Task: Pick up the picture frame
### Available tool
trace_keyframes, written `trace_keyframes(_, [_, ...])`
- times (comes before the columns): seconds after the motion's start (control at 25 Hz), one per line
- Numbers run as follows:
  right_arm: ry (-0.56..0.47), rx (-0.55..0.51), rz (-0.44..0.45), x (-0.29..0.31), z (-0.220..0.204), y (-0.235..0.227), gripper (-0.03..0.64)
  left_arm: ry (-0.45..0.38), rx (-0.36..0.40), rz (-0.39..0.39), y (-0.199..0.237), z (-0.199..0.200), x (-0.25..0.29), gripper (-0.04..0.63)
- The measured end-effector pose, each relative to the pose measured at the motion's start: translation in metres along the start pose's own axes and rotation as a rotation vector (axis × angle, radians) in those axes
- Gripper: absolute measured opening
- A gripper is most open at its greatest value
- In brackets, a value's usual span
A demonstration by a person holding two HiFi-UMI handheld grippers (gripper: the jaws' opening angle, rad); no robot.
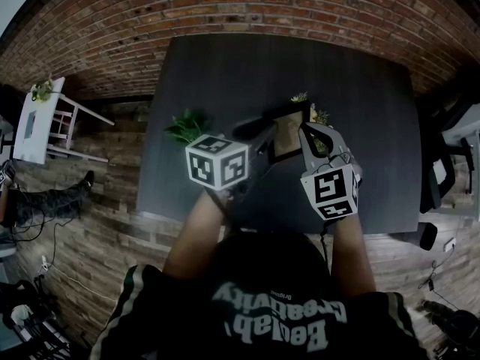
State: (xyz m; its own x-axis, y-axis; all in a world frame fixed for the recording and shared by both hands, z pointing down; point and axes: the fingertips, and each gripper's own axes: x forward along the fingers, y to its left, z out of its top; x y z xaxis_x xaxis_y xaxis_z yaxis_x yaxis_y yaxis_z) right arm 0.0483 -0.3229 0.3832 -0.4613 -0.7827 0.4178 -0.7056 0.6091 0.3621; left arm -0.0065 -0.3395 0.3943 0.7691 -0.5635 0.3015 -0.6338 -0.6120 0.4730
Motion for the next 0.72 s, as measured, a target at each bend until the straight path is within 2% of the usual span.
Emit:
trace_keyframes(0.32, [-0.050,0.020,-0.025,-0.011,0.025,-0.014,0.006,-0.068,0.054,0.035,-0.011,0.031,-0.018,0.074])
trace_keyframes(0.72, [-0.094,0.027,-0.058,-0.022,0.049,-0.023,0.006,-0.157,0.098,0.037,-0.024,0.068,-0.040,0.074])
